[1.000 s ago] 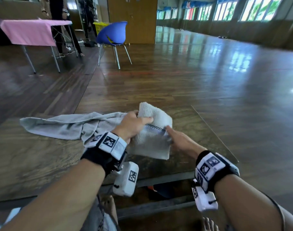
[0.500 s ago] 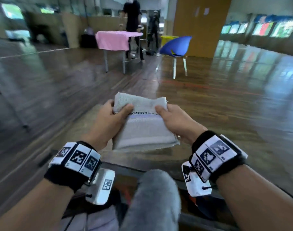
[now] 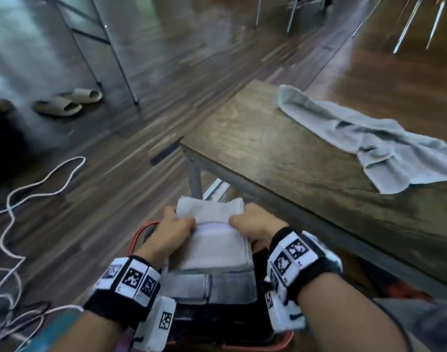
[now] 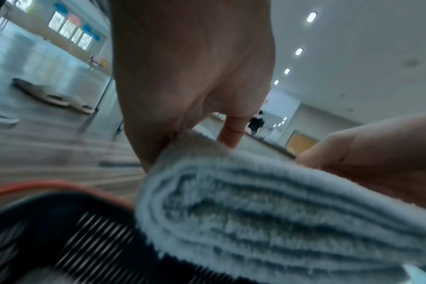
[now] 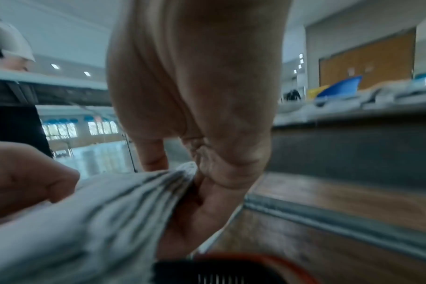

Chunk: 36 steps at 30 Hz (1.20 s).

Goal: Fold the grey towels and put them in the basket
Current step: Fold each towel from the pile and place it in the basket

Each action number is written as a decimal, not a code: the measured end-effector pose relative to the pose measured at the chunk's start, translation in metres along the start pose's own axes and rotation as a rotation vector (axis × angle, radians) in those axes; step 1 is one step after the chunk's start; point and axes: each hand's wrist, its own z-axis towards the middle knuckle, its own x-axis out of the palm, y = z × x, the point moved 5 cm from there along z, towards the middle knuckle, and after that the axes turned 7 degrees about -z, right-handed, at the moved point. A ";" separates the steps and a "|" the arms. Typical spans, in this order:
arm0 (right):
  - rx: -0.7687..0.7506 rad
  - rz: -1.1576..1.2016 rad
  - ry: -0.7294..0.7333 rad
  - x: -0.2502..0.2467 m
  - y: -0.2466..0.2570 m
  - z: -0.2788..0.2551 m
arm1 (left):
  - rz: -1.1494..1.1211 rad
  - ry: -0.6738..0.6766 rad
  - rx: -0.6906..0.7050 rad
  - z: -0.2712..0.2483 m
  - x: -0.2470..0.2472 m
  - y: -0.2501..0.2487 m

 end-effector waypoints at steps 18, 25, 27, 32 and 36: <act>0.351 0.136 0.127 0.097 -0.139 0.087 | 0.299 0.098 -0.205 0.080 0.117 0.172; 0.360 0.067 0.225 0.116 -0.150 0.093 | 0.373 0.148 -0.267 0.085 0.121 0.179; 0.365 0.067 0.283 0.122 -0.150 0.093 | 0.376 0.113 -0.263 0.083 0.120 0.178; 0.331 0.105 0.306 0.125 -0.146 0.102 | 0.427 0.015 -0.171 0.080 0.117 0.173; 0.307 0.113 0.316 0.124 -0.145 0.110 | 0.501 0.058 -0.072 0.079 0.115 0.172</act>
